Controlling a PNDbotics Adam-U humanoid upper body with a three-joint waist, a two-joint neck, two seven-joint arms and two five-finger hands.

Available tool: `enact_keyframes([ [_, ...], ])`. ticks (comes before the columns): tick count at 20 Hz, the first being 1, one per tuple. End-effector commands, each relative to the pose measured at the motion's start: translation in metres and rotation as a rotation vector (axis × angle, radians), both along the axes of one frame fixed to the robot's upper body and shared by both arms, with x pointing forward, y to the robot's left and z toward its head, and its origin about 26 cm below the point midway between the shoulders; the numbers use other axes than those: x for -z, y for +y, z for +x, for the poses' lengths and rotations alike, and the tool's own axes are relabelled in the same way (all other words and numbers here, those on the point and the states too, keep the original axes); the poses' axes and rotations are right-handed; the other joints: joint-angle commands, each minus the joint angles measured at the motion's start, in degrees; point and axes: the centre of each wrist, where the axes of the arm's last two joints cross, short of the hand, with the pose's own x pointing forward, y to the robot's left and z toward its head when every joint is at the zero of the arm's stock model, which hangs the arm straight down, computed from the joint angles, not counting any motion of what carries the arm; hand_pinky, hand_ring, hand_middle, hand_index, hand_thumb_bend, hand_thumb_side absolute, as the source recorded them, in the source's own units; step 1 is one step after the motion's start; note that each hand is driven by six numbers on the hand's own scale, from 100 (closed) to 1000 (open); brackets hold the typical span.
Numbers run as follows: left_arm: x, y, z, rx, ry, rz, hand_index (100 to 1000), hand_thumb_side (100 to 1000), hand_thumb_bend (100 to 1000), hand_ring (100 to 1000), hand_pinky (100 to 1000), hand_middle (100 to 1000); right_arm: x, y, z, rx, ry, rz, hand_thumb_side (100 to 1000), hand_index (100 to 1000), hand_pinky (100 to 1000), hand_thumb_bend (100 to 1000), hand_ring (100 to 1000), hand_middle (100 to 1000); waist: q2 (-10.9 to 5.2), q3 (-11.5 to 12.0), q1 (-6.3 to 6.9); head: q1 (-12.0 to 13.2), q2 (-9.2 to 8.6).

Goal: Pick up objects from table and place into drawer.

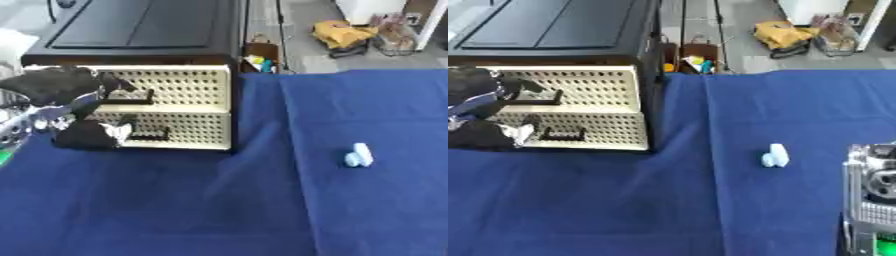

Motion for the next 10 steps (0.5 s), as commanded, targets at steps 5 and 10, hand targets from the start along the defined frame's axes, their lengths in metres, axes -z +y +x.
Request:
enact_keyframes([
  [5,-0.003,0.006,0.009,-0.091,0.043,-0.001,940,735,100,100,100,176,-0.009,0.0,-0.004,-0.017,-0.044,-0.001,1000,716,689,100,732,574,-0.73,-0.3,0.08,0.5,-1.03],
  [10,0.002,0.009,0.018,-0.109,0.071,-0.005,932,738,100,100,100,177,-0.009,-0.001,-0.004,-0.019,-0.044,-0.002,1000,716,690,100,732,573,-0.55,-0.5,0.07,0.7,-1.21],
])
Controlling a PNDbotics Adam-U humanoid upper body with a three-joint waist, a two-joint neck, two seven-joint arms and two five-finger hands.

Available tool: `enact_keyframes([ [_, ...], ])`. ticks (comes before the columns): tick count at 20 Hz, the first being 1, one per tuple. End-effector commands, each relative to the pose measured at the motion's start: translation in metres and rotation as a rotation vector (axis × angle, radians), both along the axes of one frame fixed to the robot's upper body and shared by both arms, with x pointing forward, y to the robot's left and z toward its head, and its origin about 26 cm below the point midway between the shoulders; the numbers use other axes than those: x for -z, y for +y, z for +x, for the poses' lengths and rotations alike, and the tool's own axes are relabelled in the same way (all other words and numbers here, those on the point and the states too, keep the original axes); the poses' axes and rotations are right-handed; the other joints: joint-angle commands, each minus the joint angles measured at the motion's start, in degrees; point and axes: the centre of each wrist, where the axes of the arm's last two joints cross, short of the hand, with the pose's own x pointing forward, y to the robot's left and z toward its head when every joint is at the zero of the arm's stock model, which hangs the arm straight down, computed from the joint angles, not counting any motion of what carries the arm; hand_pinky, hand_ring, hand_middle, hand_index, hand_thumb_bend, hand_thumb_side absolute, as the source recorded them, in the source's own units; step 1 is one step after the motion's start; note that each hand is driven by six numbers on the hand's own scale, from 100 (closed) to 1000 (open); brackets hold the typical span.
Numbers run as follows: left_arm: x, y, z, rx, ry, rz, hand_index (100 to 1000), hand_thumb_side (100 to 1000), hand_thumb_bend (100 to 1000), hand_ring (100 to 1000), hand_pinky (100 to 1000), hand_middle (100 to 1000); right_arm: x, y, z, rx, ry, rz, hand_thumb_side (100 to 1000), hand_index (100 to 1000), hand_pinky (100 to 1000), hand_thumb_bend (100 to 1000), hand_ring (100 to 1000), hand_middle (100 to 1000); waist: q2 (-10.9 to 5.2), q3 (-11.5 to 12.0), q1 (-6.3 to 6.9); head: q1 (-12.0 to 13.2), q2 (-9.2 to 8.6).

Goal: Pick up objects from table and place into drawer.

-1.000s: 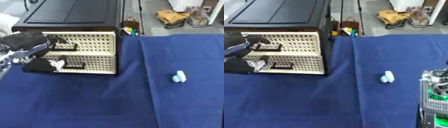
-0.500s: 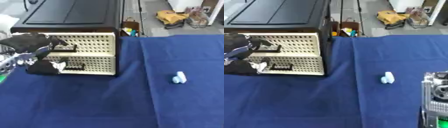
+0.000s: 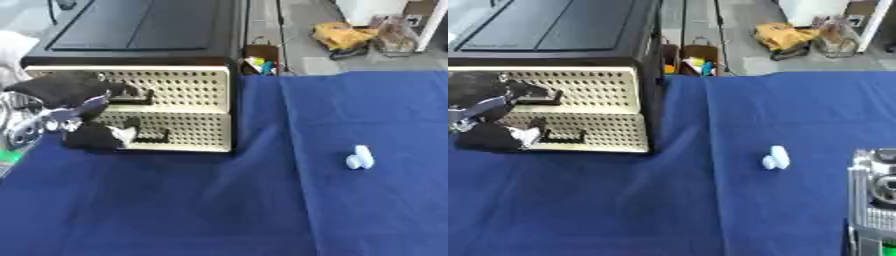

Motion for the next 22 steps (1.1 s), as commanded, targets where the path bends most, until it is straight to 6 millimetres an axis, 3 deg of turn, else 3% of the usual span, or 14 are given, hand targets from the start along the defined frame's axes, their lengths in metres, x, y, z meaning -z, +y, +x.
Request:
enact_keyframes([
  [1,-0.004,0.004,0.004,-0.069,0.039,-0.013,930,735,100,100,100,177,-0.009,-0.001,-0.004,-0.007,-0.045,-0.007,1000,716,690,100,732,573,-0.89,-0.1,0.05,0.3,-0.8],
  [8,0.004,0.011,0.015,-0.106,0.075,-0.017,907,736,100,100,100,176,-0.009,-0.001,-0.004,-0.008,-0.043,-0.007,1000,716,691,100,733,572,-0.79,-0.2,0.05,0.4,-1.03],
  [16,0.001,0.009,0.015,-0.091,0.083,-0.053,778,747,100,100,100,168,-0.009,-0.002,-0.004,-0.006,-0.041,-0.002,1000,716,693,100,734,570,-0.74,-0.1,-0.01,0.4,-0.97],
  [22,-0.004,0.006,0.013,-0.08,0.075,-0.074,730,750,100,100,100,167,-0.008,-0.002,-0.004,-0.006,-0.039,0.0,1000,715,693,100,734,569,-0.92,-0.1,-0.02,0.4,-0.89],
])
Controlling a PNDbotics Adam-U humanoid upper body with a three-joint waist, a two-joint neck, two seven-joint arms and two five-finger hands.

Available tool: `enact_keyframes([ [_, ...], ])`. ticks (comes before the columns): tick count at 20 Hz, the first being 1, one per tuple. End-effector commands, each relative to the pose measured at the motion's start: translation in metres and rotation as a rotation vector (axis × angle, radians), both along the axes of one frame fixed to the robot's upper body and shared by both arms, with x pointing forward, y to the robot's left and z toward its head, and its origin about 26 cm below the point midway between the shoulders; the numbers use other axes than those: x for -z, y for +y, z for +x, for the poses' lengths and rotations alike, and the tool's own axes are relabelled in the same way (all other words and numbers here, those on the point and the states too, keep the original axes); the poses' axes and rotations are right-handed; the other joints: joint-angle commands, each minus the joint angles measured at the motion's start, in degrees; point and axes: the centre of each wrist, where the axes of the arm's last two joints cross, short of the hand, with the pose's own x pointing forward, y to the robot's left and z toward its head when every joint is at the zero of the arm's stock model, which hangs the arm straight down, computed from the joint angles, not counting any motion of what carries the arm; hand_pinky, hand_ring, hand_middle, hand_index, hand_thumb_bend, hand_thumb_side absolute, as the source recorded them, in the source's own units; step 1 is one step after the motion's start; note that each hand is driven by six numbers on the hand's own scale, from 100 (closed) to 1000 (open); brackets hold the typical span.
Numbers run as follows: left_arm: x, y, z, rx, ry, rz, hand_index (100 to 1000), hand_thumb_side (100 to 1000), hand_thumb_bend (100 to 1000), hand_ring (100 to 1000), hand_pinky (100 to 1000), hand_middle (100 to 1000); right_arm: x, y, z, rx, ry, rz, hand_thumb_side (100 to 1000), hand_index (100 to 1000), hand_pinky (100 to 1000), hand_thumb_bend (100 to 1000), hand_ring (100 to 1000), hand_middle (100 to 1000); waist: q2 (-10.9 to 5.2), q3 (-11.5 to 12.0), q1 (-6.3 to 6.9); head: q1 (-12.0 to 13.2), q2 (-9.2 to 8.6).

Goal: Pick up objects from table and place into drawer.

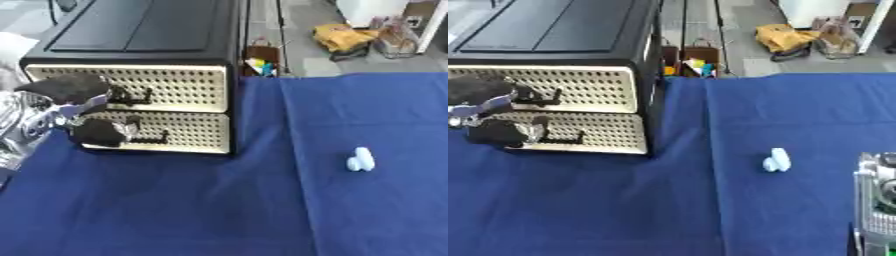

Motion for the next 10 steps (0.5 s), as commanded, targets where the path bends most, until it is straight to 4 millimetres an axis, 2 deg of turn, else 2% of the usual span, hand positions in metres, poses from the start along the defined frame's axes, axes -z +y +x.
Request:
enact_keyframes([
  [1,-0.0044,0.0004,-0.0014,-0.05,0.051,-0.034,725,750,100,100,100,167,-0.0072,-0.0004,-0.0036,-0.003,-0.04,0.002,1000,715,693,100,734,569,-0.96,0.1,-0.02,0.3,-0.36],
  [10,-0.0049,-0.0037,-0.0081,-0.035,0.018,0.016,683,730,100,100,100,175,-0.0058,-0.0005,-0.0035,0.003,-0.038,0.017,1000,715,693,100,733,572,-1.57,0.6,-0.22,0.1,0.15],
])
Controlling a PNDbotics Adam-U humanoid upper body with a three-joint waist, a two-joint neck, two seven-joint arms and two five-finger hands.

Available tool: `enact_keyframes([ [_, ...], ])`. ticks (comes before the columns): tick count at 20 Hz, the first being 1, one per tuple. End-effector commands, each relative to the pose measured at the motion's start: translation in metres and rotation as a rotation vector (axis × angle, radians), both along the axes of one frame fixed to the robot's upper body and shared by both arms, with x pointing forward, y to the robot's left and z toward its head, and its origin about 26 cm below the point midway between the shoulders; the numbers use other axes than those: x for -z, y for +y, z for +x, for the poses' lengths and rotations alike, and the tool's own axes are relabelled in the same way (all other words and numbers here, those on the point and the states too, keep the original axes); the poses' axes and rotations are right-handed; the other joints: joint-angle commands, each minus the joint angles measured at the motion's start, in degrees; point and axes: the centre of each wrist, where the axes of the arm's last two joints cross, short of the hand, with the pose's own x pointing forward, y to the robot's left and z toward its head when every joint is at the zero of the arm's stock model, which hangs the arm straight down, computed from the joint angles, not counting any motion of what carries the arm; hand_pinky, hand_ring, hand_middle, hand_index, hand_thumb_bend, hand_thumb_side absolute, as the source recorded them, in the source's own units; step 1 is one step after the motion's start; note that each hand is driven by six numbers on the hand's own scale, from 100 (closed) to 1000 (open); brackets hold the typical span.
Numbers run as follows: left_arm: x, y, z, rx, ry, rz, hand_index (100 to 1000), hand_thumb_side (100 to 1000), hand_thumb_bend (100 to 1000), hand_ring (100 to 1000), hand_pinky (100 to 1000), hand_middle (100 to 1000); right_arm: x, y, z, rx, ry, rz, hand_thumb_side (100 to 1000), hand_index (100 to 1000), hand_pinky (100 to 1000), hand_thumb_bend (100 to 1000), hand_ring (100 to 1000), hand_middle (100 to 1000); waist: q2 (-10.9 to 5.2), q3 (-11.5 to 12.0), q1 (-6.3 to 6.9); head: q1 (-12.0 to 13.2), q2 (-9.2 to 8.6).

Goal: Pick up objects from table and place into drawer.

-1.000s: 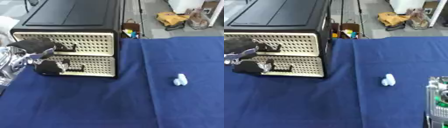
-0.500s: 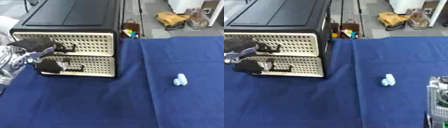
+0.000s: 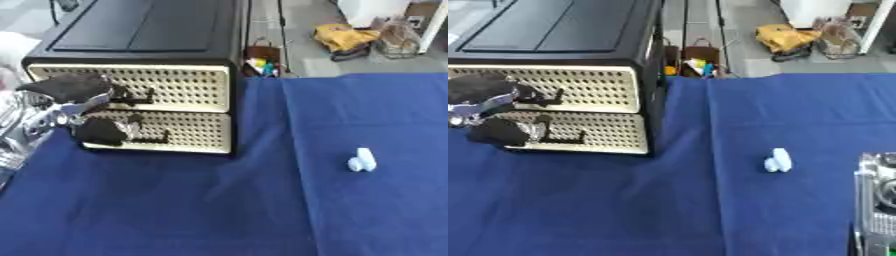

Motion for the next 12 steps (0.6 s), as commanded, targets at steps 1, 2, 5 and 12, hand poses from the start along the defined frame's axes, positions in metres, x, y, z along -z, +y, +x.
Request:
enact_keyframes([
  [1,-0.0049,-0.0003,-0.0058,-0.044,0.023,0.022,685,722,100,100,100,176,-0.0059,-0.0002,-0.0035,0.001,-0.04,0.012,1000,715,694,100,732,572,-1.38,0.3,-0.09,0.1,0.17],
  [2,-0.0048,-0.0004,-0.0065,-0.045,0.015,0.038,686,712,100,100,100,178,-0.0057,0.0,-0.0035,0.002,-0.04,0.013,1000,715,694,100,732,572,-1.46,0.3,-0.11,0.1,0.2],
  [5,-0.0036,-0.0007,-0.0082,-0.044,-0.003,0.082,680,705,100,100,100,181,-0.0051,0.0002,-0.0035,0.003,-0.039,0.016,1000,715,694,100,732,573,-1.65,0.6,-0.16,0.1,0.31],
  [12,0.0006,-0.0015,-0.015,-0.037,-0.023,0.126,675,706,100,100,100,181,-0.0046,0.0,-0.0034,0.009,-0.039,0.023,999,715,694,100,732,574,-1.85,0.9,-0.2,-0.1,0.62],
])
